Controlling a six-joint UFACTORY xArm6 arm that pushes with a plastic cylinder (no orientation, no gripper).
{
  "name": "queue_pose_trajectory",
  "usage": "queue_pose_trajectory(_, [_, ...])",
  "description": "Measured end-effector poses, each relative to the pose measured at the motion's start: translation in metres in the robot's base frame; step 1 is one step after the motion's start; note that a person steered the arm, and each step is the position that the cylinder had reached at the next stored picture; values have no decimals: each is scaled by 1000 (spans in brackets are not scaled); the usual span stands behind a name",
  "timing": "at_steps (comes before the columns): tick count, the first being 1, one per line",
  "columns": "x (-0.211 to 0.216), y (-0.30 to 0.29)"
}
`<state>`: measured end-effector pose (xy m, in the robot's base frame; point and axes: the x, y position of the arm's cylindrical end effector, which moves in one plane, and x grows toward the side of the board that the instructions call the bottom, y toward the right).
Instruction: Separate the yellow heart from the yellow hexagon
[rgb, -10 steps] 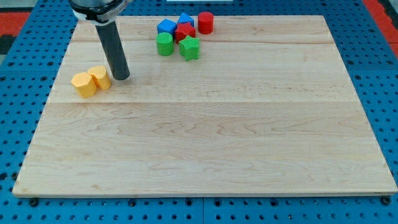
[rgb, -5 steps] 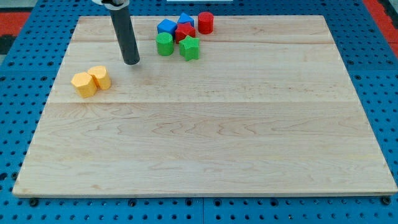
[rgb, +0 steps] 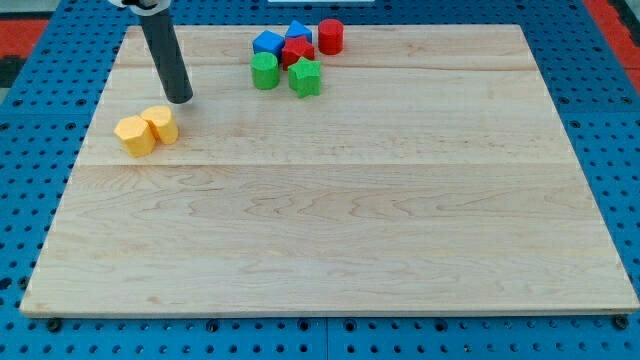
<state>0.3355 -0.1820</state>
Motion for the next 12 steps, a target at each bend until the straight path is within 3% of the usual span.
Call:
queue_pose_trajectory(5, [34, 10])
queue_pose_trajectory(6, [32, -14])
queue_pose_trajectory(7, [45, -47])
queue_pose_trajectory(8, [79, -30])
queue_pose_trajectory(10, [114, 154])
queue_pose_trajectory(11, [145, 281])
queue_pose_trajectory(12, [184, 339])
